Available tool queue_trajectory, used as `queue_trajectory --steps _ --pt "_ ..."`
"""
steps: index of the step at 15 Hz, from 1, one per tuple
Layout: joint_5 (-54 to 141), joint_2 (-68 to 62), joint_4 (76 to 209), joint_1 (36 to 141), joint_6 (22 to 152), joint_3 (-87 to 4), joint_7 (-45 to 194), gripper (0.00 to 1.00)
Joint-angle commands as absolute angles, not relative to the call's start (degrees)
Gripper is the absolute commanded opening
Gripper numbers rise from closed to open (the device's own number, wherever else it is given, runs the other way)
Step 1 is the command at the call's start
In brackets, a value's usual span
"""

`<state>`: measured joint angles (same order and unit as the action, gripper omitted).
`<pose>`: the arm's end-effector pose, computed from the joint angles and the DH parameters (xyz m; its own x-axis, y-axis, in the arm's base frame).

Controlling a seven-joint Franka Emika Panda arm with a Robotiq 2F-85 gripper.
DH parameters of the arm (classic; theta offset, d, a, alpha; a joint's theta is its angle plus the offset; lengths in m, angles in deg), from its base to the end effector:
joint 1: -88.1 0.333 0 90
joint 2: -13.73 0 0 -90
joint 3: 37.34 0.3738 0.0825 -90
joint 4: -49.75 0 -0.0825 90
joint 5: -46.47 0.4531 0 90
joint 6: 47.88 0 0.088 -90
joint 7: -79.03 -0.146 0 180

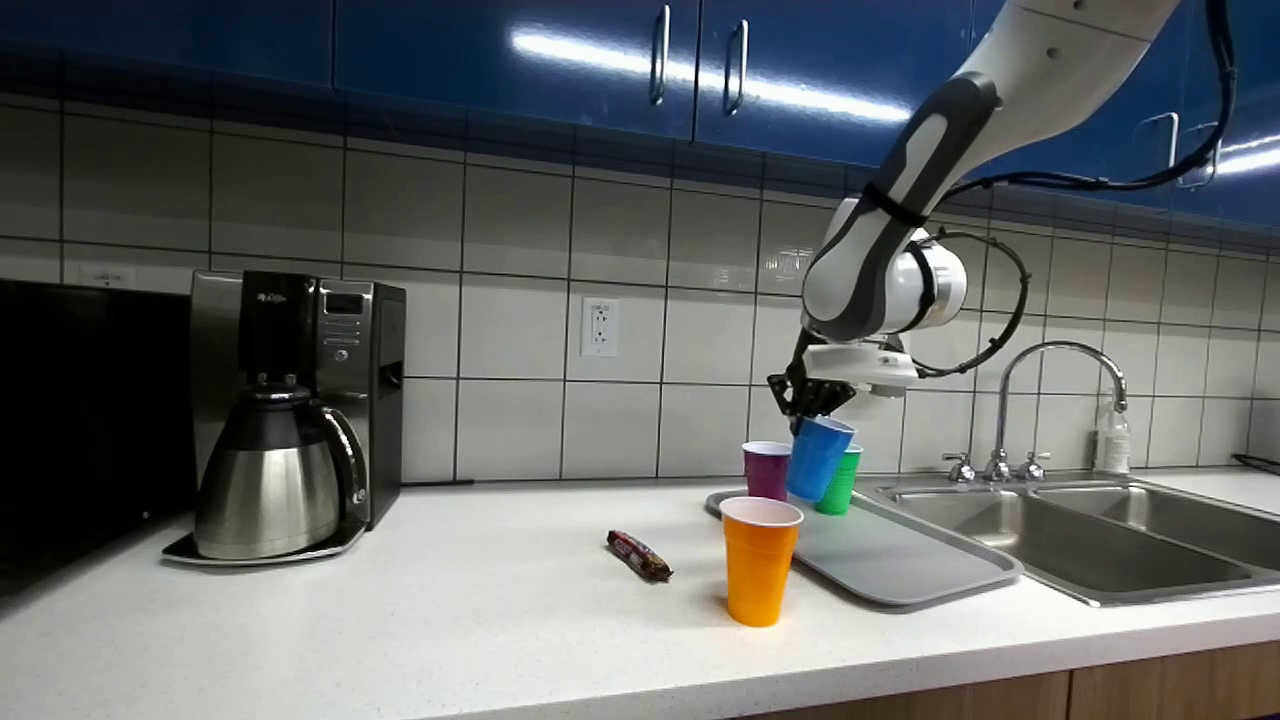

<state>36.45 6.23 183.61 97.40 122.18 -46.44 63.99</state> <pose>0.6245 0.0131 0.3049 0.8706 -0.0758 0.4861 -0.0885 -0.9961 0.0031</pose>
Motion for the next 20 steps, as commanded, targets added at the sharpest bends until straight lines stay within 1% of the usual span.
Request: queue_trajectory --steps 1,10,20 --pt "30.9 9.7 185.3 100.4 120.3 -47.8 57.9 0.01" --pt "21.5 9.4 184.5 106.3 119.7 -47.0 46.3 0.01" --pt "19.6 3.8 181.8 110.5 122.0 -47.6 45.8 0.01"
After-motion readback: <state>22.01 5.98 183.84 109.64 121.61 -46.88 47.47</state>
